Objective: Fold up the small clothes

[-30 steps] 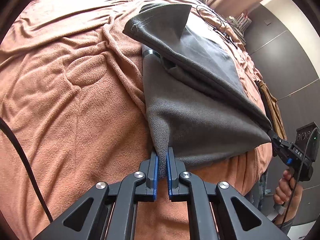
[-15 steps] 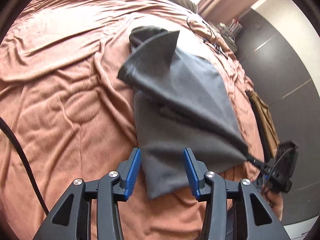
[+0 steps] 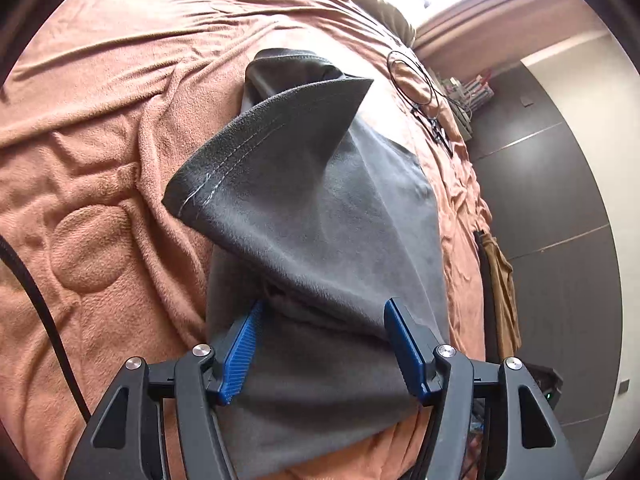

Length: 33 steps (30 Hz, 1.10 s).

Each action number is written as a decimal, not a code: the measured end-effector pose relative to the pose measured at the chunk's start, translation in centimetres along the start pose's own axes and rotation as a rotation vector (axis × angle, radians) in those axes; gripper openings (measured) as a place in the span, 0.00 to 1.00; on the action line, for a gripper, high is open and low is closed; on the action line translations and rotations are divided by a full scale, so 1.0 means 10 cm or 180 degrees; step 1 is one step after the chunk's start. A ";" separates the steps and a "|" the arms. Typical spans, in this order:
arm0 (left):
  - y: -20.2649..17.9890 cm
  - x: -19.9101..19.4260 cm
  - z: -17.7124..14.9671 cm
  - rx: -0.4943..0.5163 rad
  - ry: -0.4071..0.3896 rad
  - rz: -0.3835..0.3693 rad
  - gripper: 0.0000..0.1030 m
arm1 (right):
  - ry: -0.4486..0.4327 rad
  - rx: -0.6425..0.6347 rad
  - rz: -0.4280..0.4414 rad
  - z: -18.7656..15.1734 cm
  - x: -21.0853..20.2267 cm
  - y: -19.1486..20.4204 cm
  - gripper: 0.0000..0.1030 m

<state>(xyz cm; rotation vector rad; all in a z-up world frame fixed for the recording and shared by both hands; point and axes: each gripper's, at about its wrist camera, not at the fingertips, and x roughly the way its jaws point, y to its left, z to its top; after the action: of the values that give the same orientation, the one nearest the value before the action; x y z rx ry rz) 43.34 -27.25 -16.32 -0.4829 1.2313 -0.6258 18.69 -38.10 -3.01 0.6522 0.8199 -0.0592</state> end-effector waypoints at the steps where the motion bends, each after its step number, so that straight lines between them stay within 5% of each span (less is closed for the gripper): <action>1: 0.00 0.03 0.02 -0.0029 0.0003 0.0000 0.60 | 0.0004 -0.0002 0.0006 0.00 0.00 0.00 0.03; 2: -0.01 0.05 0.03 -0.0041 0.0009 0.0008 0.56 | 0.0006 -0.0006 0.0008 0.00 -0.01 0.00 0.03; 4: -0.05 0.07 0.06 -0.0017 0.0011 0.0128 0.19 | 0.0007 -0.0023 0.0022 0.00 -0.03 0.01 0.03; 5: -0.07 0.07 0.08 -0.0030 0.0014 0.0138 0.10 | 0.0004 -0.0034 0.0034 0.00 -0.04 0.02 0.03; 13: -0.62 -0.09 0.30 0.0413 -0.0231 -0.0059 0.10 | -0.0027 -0.0197 0.0055 0.09 -0.21 0.11 0.10; 17: -0.94 -0.07 0.44 0.0616 -0.0276 -0.0146 0.10 | -0.0145 -0.0194 0.0067 0.14 -0.33 0.02 0.37; 33: -1.65 0.54 0.90 0.0943 -0.0129 -0.0148 0.10 | -0.0176 0.0050 0.0084 0.41 -0.28 -0.41 0.38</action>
<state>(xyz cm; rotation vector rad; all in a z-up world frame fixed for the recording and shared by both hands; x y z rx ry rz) 50.18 -43.01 -6.95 -0.2750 1.0693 -0.8193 18.23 -44.25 -1.13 0.6732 0.7581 -0.0596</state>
